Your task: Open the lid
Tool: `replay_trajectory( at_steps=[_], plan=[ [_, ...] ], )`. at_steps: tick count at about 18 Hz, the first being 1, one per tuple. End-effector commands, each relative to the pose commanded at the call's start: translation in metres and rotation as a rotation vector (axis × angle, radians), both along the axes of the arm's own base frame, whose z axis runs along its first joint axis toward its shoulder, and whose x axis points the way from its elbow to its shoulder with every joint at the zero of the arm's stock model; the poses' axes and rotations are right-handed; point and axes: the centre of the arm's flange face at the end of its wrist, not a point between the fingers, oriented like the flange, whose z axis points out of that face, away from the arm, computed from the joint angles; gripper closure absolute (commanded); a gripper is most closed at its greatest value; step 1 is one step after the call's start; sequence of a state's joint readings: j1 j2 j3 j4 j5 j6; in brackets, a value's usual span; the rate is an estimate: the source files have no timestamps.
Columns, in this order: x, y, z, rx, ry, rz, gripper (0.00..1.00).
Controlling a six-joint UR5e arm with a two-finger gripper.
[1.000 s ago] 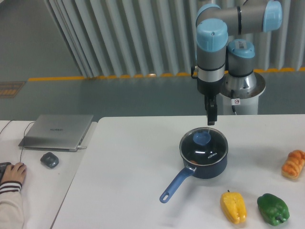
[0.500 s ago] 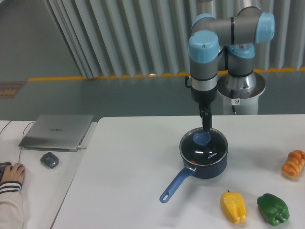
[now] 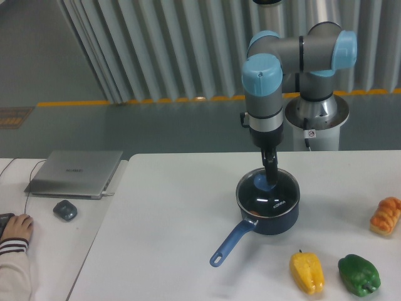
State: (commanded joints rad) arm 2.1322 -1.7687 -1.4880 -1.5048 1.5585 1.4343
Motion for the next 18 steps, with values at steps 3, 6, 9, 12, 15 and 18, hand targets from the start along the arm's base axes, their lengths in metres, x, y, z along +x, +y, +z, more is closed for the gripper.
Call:
replay_trajectory(
  at_steps=[3, 6, 9, 12, 15, 18],
  plan=[
    [0.001, 0.0, 0.001, 0.005, -0.008, 0.0, 0.0],
    [0.001, 0.0, 0.001, 0.009, -0.014, 0.001, 0.0],
    [0.0, -0.001, 0.002, 0.028, -0.053, 0.014, 0.0],
    [-0.007, -0.004, 0.003, 0.04, -0.073, 0.029, 0.0],
    [0.0, -0.009, 0.006, 0.03, -0.05, 0.023, 0.0],
    [0.0, -0.011, 0.004, 0.004, -0.02, 0.006, 0.0]
  ],
)
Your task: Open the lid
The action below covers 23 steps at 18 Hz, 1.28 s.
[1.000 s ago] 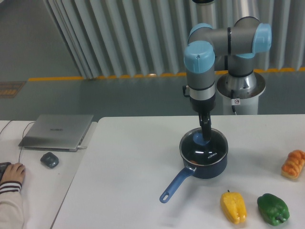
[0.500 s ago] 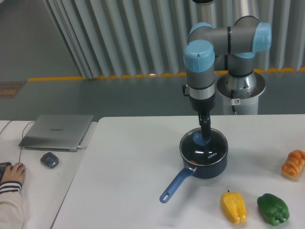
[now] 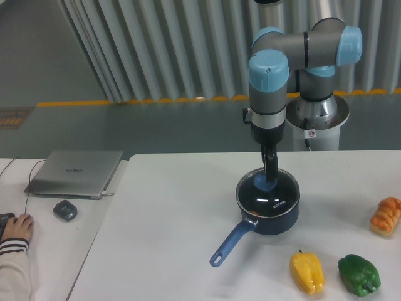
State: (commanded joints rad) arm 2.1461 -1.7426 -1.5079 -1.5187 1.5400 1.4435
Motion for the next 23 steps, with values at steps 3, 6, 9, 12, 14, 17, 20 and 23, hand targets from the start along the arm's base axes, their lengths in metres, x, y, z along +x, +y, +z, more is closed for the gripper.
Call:
replay_trajectory(
  at_steps=[3, 6, 9, 12, 14, 17, 20, 23],
  plan=[
    [0.009, 0.0, -0.007, -0.043, 0.049, -0.028, 0.0],
    [0.012, 0.002, -0.008, -0.044, 0.053, -0.026, 0.0],
    [0.012, 0.003, -0.008, -0.043, 0.052, -0.026, 0.0],
    [0.013, 0.003, -0.009, -0.045, 0.051, -0.023, 0.0],
    [0.012, 0.004, -0.009, -0.043, 0.051, -0.019, 0.0],
    [0.012, 0.004, -0.006, -0.036, 0.053, -0.021, 0.0],
    [0.011, 0.005, -0.002, -0.022, 0.043, -0.018, 0.0],
    [0.01, 0.005, 0.0, -0.01, 0.029, -0.012, 0.0]
  ],
)
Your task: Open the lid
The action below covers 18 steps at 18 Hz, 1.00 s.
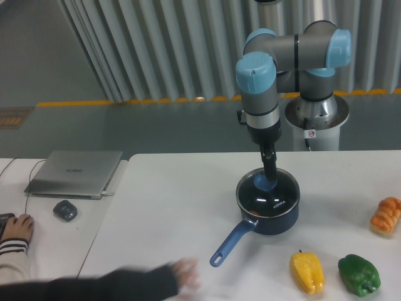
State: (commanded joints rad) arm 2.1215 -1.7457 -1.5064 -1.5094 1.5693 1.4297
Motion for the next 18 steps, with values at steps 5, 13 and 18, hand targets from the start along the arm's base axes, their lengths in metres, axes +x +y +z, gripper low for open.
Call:
replay_trajectory(
  at_steps=[5, 13, 18],
  plan=[
    [0.0001, 0.0011, 0.0023, 0.012, -0.011, 0.002, 0.0],
    [0.0, 0.0015, 0.0014, 0.011, -0.013, 0.004, 0.0],
    [-0.002, 0.0015, -0.0003, 0.004, -0.007, 0.002, 0.0]
  ],
)
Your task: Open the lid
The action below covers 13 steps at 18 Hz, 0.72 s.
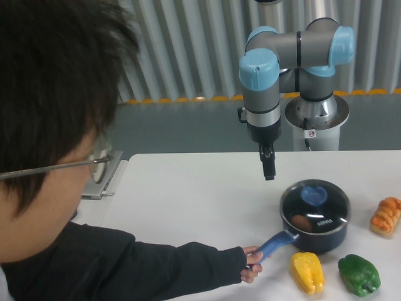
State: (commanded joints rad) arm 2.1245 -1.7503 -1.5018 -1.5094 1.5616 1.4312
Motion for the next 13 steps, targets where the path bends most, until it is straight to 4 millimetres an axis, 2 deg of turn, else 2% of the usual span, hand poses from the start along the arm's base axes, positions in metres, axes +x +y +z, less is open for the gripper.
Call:
replay_trajectory(
  at_steps=[4, 9, 12, 13],
  plan=[
    [-0.017, -0.002, 0.004, 0.006, 0.01, -0.029, 0.0],
    [-0.057, -0.009, 0.026, -0.001, 0.093, -0.094, 0.0],
    [-0.064, -0.009, 0.022, -0.015, 0.111, -0.1, 0.0],
    [-0.073, -0.012, 0.022, -0.006, 0.125, -0.098, 0.0]
  ],
)
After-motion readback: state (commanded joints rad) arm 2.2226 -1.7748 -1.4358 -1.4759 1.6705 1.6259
